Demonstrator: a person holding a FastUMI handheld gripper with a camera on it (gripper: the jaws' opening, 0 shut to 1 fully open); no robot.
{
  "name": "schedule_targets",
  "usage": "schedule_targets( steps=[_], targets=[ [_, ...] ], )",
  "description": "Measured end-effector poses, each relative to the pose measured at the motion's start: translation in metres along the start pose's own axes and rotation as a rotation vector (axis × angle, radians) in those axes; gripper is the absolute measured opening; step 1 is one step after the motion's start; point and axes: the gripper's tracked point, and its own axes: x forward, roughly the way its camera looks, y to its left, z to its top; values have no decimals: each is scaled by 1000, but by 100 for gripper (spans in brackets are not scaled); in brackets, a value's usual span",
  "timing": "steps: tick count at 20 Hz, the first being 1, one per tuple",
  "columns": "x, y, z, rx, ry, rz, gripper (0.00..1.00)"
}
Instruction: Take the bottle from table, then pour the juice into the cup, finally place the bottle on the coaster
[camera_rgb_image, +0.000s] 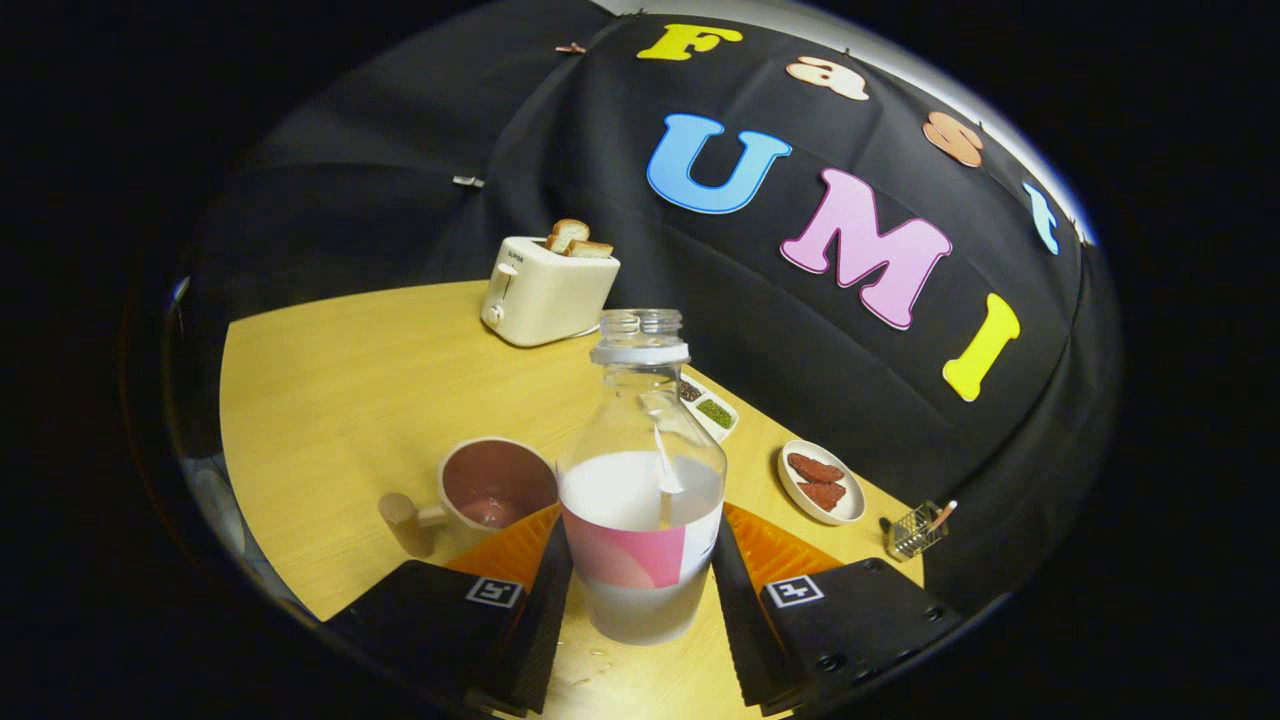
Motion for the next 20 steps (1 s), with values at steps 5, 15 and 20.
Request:
schedule_targets(
  steps=[5, 15, 20],
  targets=[
    [-6, -3, 26, 173, -113, 49, 73],
    [12, -65, 62, 286, -272, -6, 73],
    [52, -98, 62, 347, -294, -70, 73]
  ],
)
